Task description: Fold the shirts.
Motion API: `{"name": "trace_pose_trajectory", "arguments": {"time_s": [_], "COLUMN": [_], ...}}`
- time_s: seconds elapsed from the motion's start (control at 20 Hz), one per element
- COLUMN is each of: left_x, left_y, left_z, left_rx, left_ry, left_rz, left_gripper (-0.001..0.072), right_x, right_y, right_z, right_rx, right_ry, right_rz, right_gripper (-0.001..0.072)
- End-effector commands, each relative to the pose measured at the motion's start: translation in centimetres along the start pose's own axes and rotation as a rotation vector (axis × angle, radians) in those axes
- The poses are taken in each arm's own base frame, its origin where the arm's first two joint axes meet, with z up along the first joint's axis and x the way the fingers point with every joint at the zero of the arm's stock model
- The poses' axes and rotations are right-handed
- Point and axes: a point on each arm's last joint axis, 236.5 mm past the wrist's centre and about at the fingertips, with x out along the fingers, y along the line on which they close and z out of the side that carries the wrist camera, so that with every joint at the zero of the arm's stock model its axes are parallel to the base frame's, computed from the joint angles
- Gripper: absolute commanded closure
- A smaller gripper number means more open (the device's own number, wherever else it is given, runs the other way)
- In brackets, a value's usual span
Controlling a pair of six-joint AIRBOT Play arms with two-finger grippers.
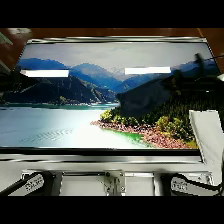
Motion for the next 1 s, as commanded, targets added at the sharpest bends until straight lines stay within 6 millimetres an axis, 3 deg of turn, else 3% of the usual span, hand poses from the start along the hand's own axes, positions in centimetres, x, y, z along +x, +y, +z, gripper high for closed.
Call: {"name": "trace_pose_trajectory", "arguments": {"time_s": [0.0, 0.2, 0.35, 0.45, 0.7, 0.95], "left_x": [0.0, 0.0, 0.0, 0.0, 0.0, 0.0], "left_y": [0.0, 0.0, -0.1, -0.2, -0.3, -0.3], "left_z": [0.0, 0.0, -0.3, -0.6, -0.7, -0.7], "left_rx": [0.001, 0.000, 0.000, 0.000, -0.019, -0.038], "left_ry": [0.001, 0.002, 0.012, 0.026, 0.028, 0.028], "left_rz": [0.002, 0.002, -0.003, -0.010, -0.011, -0.010], "left_gripper": [0.0667, 0.0667, 0.0667, 0.0667, 0.0667, 0.0667], "right_x": [-10.1, -18.0, -22.9, -25.5, -29.2, -33.7], "right_y": [-2.9, -8.8, -13.9, -16.1, -18.5, -17.6], "right_z": [5.2, 5.2, 4.0, 3.6, 5.3, 9.4], "right_rx": [0.078, 0.177, 0.257, 0.268, 0.182, 0.027], "right_ry": [-0.201, -0.287, -0.339, -0.381, -0.500, -0.664], "right_rz": [-0.116, -0.250, -0.389, -0.451, -0.561, -0.679], "right_gripper": [0.0647, 0.0647, 0.0647, 0.0647, 0.0647, 0.0648]}}
